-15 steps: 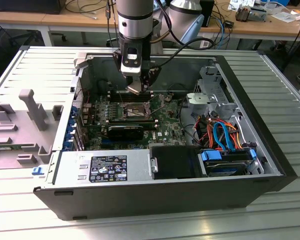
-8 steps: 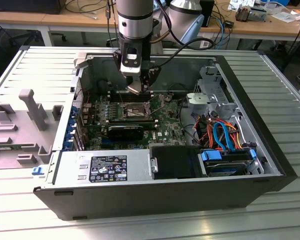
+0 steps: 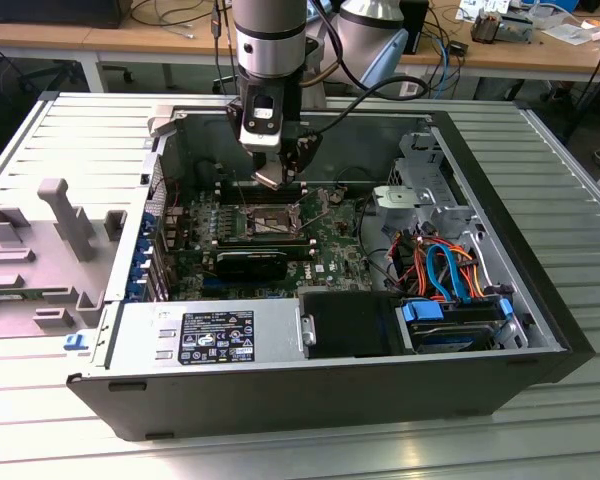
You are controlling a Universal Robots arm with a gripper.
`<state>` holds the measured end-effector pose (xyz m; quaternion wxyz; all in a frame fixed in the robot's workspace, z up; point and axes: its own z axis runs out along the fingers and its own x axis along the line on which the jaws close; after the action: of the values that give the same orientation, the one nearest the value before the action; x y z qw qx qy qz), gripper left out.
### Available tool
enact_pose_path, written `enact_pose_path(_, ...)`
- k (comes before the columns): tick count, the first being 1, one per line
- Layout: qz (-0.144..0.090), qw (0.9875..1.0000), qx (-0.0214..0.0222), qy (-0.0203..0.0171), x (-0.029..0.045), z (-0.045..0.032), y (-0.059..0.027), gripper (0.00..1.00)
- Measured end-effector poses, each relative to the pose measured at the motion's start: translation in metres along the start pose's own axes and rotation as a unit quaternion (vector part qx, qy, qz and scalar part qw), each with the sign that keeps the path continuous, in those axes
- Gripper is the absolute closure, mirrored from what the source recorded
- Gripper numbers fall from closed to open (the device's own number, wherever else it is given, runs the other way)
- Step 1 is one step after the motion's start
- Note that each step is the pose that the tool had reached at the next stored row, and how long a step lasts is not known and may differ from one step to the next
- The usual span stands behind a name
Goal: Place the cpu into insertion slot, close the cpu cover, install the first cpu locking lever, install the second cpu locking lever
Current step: 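Place the cpu into insertion slot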
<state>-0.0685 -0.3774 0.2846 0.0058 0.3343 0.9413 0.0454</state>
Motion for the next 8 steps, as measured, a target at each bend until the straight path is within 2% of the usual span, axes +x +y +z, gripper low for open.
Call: enact_pose_path(8, 0.004, 1.0000, -0.0001, -0.0004, 0.0000, 0.0000, 0.0000, 0.45)
